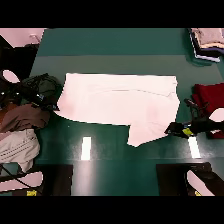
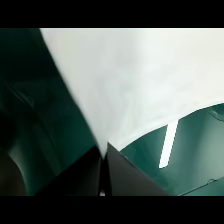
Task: Fold the shirts.
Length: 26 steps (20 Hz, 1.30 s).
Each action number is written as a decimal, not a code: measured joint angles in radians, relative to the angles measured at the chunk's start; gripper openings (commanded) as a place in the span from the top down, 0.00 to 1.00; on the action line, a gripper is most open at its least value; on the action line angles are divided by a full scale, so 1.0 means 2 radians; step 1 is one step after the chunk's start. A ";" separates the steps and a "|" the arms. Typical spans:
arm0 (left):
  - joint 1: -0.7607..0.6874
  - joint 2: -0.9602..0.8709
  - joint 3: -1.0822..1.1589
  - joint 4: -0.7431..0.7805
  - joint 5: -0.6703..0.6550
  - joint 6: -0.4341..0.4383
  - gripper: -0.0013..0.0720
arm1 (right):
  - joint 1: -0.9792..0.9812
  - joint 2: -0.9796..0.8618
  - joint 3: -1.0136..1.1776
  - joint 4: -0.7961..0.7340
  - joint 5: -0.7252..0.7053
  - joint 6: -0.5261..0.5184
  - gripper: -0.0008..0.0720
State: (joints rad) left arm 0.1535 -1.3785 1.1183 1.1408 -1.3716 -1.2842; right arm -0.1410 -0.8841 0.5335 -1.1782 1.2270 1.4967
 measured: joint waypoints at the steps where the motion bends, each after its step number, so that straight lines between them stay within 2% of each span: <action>1: 0.000 0.000 0.000 -0.001 0.000 0.000 0.95 | 0.006 -0.004 -0.005 0.004 -0.013 -0.001 0.53; 2: 0.000 0.000 0.000 -0.002 0.000 0.000 0.95 | 0.012 -0.010 -0.007 0.006 -0.021 -0.002 0.67; 3: 0.000 0.000 0.000 -0.003 -0.001 0.001 0.95 | 0.019 -0.018 -0.006 0.007 -0.030 -0.002 0.86; 4: 0.000 0.000 0.000 -0.003 -0.001 0.001 0.95 | 0.025 -0.026 -0.004 0.009 -0.034 -0.004 0.97; 8: 0.000 0.004 0.000 -0.003 -0.013 0.008 0.95 | 0.034 -0.042 0.027 0.001 -0.003 -0.014 0.97; 15: 0.000 0.088 -0.031 -0.010 -0.066 0.005 0.95 | -0.029 0.033 0.134 -0.094 0.175 -0.021 0.97; 18: 0.000 0.132 -0.068 -0.037 -0.084 0.003 0.95 | -0.055 0.058 0.171 -0.103 0.210 -0.022 0.97; 21: 0.000 0.150 -0.088 -0.067 -0.071 0.001 0.95 | -0.051 0.055 0.197 -0.090 0.196 -0.024 0.97; 26: 0.000 0.143 -0.097 -0.090 0.018 -0.001 0.95 | -0.027 -0.019 0.252 -0.079 0.134 -0.020 0.97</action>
State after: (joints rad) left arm 0.1528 -1.0931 0.9241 0.9611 -1.3361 -1.2854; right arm -0.1955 -0.9222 1.0370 -1.3369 1.4948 1.4567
